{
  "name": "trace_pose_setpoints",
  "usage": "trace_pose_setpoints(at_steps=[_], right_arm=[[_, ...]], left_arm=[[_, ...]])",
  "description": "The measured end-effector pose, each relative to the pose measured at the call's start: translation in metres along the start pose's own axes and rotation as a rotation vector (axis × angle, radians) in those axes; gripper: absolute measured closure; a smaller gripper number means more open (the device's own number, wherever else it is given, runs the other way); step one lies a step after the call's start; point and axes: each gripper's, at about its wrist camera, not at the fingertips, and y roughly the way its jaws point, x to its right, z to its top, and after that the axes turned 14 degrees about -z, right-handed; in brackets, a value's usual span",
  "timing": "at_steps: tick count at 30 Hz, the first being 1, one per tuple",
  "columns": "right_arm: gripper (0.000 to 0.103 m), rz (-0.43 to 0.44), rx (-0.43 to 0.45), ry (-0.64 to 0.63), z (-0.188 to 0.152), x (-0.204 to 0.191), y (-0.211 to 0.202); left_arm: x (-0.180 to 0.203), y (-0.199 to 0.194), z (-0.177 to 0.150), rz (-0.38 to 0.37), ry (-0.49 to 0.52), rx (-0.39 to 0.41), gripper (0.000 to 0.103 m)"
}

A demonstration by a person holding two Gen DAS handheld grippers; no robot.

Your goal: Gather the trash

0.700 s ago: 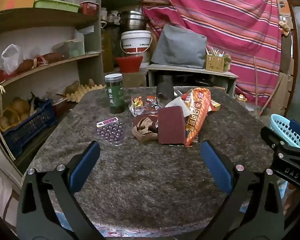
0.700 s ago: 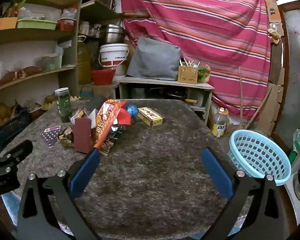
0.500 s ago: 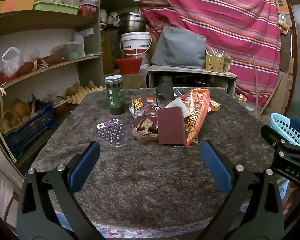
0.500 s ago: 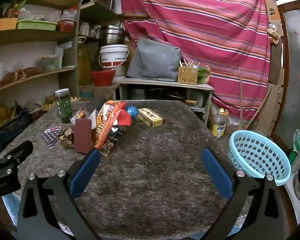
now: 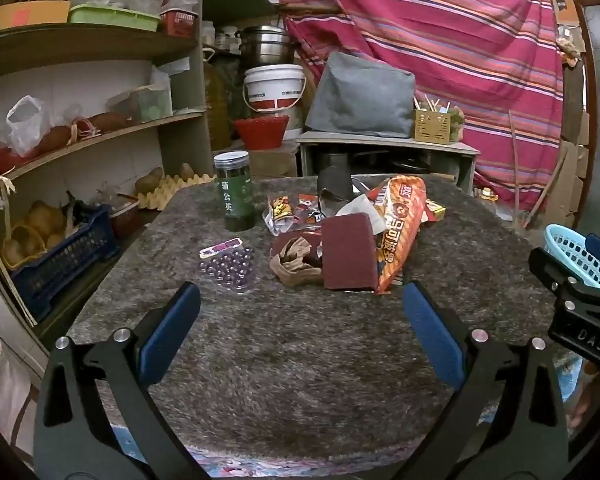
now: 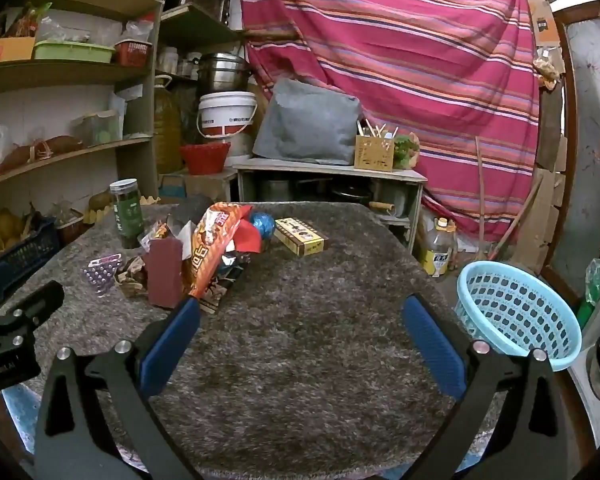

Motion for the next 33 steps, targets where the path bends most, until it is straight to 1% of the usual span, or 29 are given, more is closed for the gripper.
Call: trace_pose_setpoints(at_steps=[5, 13, 33], right_arm=[[0.004, 0.003, -0.015, -0.006, 0.0004, -0.0001, 0.0014], [0.004, 0.006, -0.007, -0.010, 0.0011, -0.0032, 0.0015], [0.004, 0.006, -0.005, -0.009, 0.0013, -0.0054, 0.0010]], left_arm=[[-0.0017, -0.0001, 0.0013, 0.016, 0.007, 0.002, 0.005], [-0.0039, -0.0012, 0.0007, 0.029, 0.009, 0.014, 0.005], [-0.0060, -0.0015, 0.0011, 0.031, 0.009, 0.018, 0.005]])
